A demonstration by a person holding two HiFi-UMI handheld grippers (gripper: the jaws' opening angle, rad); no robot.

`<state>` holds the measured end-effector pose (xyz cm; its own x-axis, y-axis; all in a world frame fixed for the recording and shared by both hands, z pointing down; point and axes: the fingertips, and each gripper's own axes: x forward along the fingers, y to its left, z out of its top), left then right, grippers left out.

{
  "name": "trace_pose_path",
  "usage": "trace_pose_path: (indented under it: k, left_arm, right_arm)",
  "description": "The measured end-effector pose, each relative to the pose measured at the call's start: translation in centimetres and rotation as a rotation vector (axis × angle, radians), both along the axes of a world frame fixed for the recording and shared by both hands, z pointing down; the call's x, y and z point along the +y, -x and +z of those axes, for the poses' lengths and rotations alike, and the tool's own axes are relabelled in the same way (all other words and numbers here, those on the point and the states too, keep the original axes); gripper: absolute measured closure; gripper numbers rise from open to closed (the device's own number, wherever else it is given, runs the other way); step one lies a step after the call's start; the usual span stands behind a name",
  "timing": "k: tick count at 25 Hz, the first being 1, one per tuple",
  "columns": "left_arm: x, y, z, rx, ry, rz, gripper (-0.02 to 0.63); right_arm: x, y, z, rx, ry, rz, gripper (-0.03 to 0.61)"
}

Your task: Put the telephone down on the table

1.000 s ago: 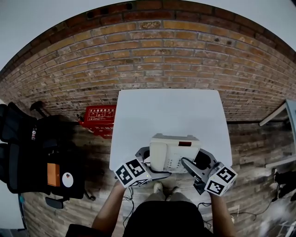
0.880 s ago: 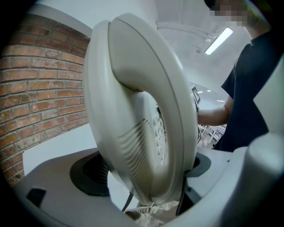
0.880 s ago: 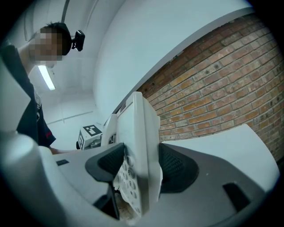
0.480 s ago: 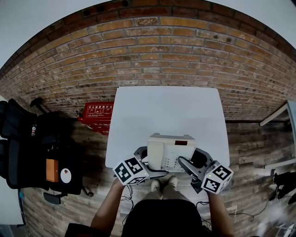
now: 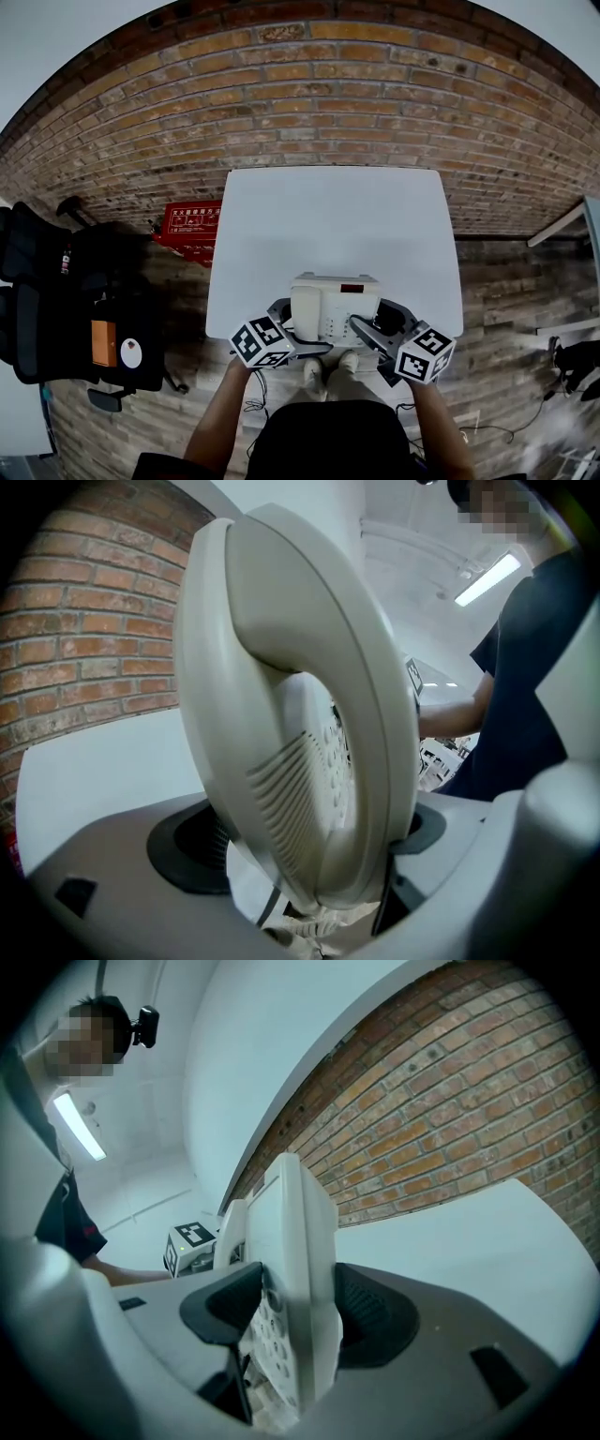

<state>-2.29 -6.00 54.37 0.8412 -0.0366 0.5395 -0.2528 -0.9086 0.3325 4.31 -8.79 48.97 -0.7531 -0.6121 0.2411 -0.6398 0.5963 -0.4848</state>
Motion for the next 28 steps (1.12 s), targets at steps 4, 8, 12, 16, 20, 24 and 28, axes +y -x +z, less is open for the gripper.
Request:
trace_pose_path:
  k: [4,8,12,16,20,24,28]
  left_arm:
    - [-0.5,-0.1,1.6,-0.011,0.031,-0.004,0.143]
    - [-0.9,-0.3,3.4,-0.013,0.06,-0.01,0.143]
    - [-1.2,-0.8,5.1,-0.029,0.09,0.005,0.143]
    - [-1.4,-0.9,6.9,-0.053,0.117,0.022,0.143]
    - [-1.5,-0.8,8.3,-0.056,0.146,0.024,0.143]
    - [-1.8,-1.0,9.6,-0.055,0.174,0.017,0.143]
    - [-1.8,-1.0,10.7,-0.048,0.197,0.006,0.143]
  right_arm:
    - [-0.7,-0.1,1.9,-0.009,0.03,-0.001,0.337]
    - [-1.3,-0.3,3.6,0.003,0.067,-0.004,0.337]
    - [-1.6,-0.8,5.6,0.001,0.114,0.0,0.337]
    - [-1.8,-1.0,7.5,-0.003,0.159,0.002,0.337]
    - [-2.1,-1.0,8.9,0.02,0.189,0.0,0.337]
    - [-2.6,-1.1,10.2,0.037,0.214,0.0,0.337]
    - [-2.8,-1.0,11.3,0.05,0.246,-0.003,0.337]
